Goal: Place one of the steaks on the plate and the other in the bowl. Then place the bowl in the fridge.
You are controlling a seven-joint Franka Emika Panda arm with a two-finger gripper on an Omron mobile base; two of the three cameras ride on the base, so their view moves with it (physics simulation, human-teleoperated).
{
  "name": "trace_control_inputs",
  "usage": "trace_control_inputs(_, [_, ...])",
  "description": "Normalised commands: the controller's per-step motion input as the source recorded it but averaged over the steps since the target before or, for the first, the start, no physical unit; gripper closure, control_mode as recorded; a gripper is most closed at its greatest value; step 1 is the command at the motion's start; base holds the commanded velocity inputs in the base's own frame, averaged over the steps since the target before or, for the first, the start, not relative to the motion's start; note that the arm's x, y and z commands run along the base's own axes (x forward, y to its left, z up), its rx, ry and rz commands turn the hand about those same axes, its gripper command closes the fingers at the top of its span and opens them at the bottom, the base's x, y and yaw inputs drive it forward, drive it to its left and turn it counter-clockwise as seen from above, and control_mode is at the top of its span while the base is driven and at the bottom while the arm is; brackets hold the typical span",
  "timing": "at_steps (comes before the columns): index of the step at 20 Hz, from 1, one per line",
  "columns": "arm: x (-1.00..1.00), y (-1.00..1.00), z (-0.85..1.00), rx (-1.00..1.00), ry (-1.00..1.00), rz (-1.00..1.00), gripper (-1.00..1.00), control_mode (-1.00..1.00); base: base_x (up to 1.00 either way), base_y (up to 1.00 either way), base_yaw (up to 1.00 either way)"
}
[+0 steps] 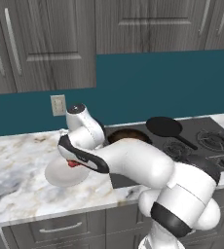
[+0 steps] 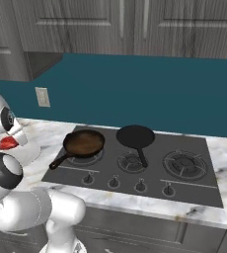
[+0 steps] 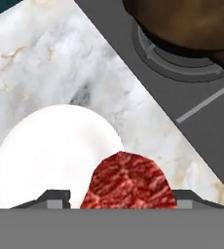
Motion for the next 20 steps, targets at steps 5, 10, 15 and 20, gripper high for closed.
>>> trace_control_inputs(5, [0.54, 0.46, -0.31, -0.11, 0.07, 0.14, 1.0, -1.0, 0.0, 0.0, 0.0])
trace_control_inputs(10, [0.01, 0.4, -0.43, -0.03, 0.12, 0.11, 1.0, -1.0, 0.0, 0.0, 0.0])
trace_control_inputs(15, [0.0, 0.0, -0.65, 0.0, 0.05, 0.0, 1.0, -1.0, 0.0, 0.0, 0.0])
trace_control_inputs(20, [0.0, 0.0, -0.48, 0.0, 0.01, 0.0, 1.0, -1.0, 0.0, 0.0, 0.0])
